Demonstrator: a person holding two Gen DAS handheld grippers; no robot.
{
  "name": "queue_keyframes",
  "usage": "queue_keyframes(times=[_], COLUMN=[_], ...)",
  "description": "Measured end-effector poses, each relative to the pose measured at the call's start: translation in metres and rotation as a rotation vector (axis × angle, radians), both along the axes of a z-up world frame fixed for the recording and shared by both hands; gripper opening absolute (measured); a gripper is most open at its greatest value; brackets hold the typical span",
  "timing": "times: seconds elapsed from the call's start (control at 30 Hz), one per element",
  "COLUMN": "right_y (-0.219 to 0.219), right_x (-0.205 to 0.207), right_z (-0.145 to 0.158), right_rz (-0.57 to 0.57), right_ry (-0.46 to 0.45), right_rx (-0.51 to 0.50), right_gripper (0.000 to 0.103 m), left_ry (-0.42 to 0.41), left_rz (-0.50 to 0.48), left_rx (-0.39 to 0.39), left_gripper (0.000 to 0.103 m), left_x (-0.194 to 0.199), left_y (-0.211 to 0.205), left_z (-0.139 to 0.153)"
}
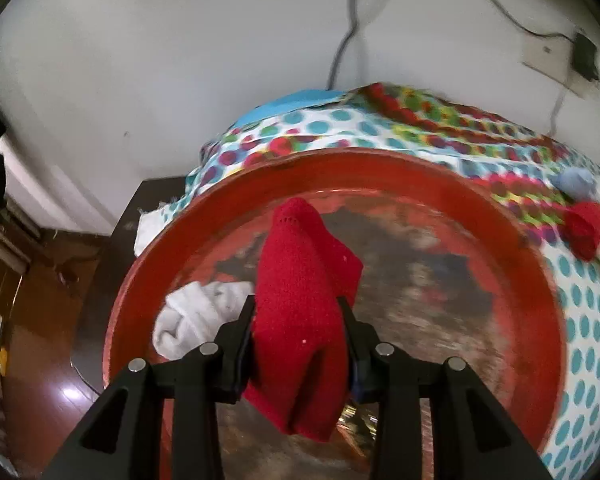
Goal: Organize objects
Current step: 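Carry the red sock onto the red tray and open the left tool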
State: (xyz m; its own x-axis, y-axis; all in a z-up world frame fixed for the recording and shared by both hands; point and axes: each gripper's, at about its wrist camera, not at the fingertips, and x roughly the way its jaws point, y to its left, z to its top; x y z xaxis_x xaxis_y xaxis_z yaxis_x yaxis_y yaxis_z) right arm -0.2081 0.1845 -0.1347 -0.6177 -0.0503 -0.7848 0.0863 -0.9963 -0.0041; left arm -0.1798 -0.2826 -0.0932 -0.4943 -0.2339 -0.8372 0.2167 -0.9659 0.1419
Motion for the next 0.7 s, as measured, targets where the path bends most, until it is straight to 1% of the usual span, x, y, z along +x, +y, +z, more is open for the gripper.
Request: queue_keyframes(times=[0.23,0.33,0.47,0.57,0.7], right_y=[0.0,0.0,-0.001,0.0,-0.001], right_x=[0.0,-0.001,-0.001,-0.002,-0.002], right_z=[0.0,0.0,0.0,0.0,0.0], right_rz=[-0.002,-0.003,-0.004,-0.005,-0.005], right_ry=[0.0,0.0,0.0,0.0,0.001], right_rx=[0.006,0.007,0.009,0.01,0.011], right_gripper=[0.043,0.043,0.043,0.043,0.043], left_ry=[-0.019,-0.033,-0.04,-0.037,-0.028], left_rz=[0.052,0.054,0.032,0.024,0.012], left_rx=[0.057,0.091,0.089,0.094,0.068], left_gripper=[0.041,0.044,0.051,0.052,0.052], left_x=[-0.007,-0.009,-0.007,0.0,0.016], left_y=[-0.028,-0.032,-0.027,-0.026,-0.023], left_z=[-0.009,-0.012,-0.009,-0.006,0.002])
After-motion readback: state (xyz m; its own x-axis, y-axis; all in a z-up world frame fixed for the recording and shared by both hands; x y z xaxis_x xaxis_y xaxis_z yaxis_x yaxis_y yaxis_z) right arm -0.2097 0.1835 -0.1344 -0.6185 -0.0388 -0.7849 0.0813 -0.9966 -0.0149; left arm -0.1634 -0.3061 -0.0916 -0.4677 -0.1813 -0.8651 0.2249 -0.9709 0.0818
